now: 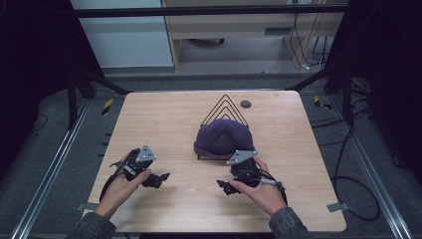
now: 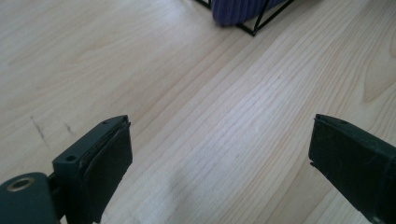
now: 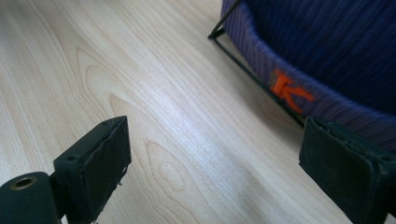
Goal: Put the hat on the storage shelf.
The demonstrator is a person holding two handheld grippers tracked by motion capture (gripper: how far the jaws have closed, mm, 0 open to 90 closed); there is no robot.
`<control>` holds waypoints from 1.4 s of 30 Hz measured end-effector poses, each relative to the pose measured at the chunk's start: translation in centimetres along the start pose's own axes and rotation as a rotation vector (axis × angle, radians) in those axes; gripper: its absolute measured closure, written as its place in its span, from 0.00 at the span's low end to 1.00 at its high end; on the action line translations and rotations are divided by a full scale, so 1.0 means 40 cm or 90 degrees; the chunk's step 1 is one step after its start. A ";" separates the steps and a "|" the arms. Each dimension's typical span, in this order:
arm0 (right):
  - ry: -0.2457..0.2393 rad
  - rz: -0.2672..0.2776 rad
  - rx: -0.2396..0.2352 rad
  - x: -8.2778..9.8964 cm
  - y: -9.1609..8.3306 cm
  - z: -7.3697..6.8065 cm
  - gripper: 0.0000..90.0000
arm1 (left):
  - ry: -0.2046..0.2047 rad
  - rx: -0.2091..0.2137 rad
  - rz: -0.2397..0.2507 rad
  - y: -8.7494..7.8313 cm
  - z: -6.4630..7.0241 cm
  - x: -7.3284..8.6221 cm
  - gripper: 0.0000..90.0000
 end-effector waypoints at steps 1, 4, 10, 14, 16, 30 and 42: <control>-0.002 -0.005 -0.002 0.003 0.004 -0.002 0.11 | -0.006 -0.003 -0.002 0.002 -0.005 0.010 0.06; -0.004 -0.014 -0.005 0.011 0.019 -0.012 0.11 | -0.021 -0.009 -0.003 0.006 -0.015 0.033 0.06; 0.010 -0.024 -0.003 0.027 0.047 -0.027 0.11 | -0.053 -0.015 -0.004 0.009 -0.039 0.067 0.06; 0.016 -0.028 0.001 0.037 0.063 -0.027 0.11 | -0.076 -0.016 -0.013 0.018 -0.049 0.082 0.06; 0.023 -0.032 0.007 0.040 0.071 -0.022 0.11 | -0.082 -0.018 -0.010 0.019 -0.056 0.083 0.06; 0.038 -0.047 0.017 0.062 0.095 -0.012 0.10 | -0.117 -0.010 -0.037 0.046 -0.061 0.099 0.05; 0.026 0.002 0.029 0.085 0.103 -0.015 0.06 | -0.111 -0.016 -0.044 0.055 -0.048 0.110 0.00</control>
Point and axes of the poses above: each handheld gripper's, and its own axes: y roughly forward along the jaws, x roughly out of its underside, z roughly to its right, the point moved 6 cm from there along y, roughly forward along the jaws, and after that the axes turned 15 degrees about x, right-handed, at the moved point
